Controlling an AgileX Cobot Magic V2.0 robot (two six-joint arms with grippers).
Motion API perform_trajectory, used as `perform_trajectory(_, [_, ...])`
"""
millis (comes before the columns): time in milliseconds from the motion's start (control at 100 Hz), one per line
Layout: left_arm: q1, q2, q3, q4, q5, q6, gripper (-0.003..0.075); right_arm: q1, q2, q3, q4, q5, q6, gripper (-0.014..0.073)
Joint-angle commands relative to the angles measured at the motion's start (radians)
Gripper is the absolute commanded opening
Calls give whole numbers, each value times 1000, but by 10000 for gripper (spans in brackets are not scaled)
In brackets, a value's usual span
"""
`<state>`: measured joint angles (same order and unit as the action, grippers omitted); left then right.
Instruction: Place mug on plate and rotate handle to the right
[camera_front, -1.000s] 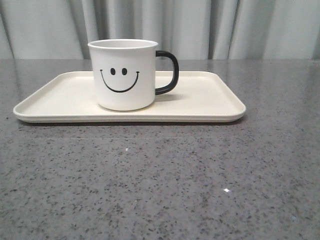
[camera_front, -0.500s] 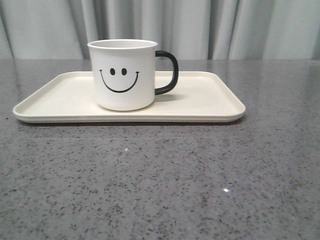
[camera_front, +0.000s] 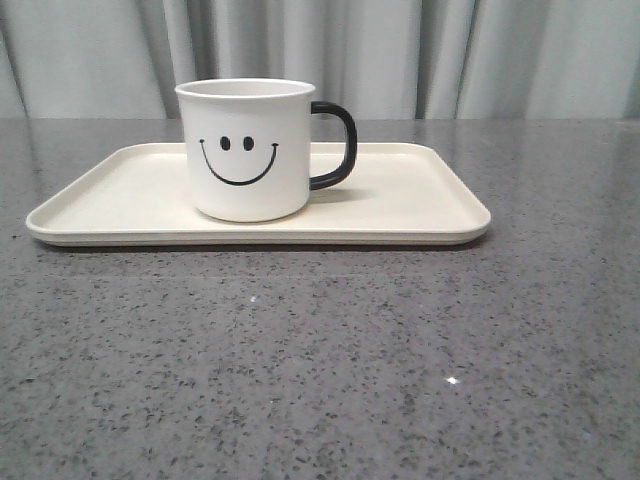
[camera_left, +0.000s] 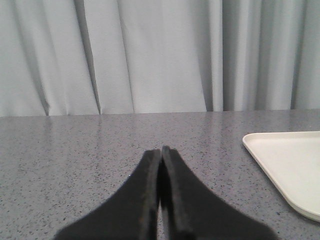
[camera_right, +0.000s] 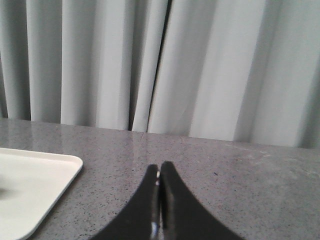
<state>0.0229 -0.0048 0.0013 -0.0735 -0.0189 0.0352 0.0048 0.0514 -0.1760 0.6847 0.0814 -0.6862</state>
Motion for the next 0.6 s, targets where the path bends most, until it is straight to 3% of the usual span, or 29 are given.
perform_trajectory(0, [2, -29, 8, -7, -83, -9, -20, 1, -17, 8, 22, -101, -7, -61])
perform_trajectory(590, [2, -29, 8, -7, -83, -9, -20, 1, -83, 157, 77, -156, -7, -61])
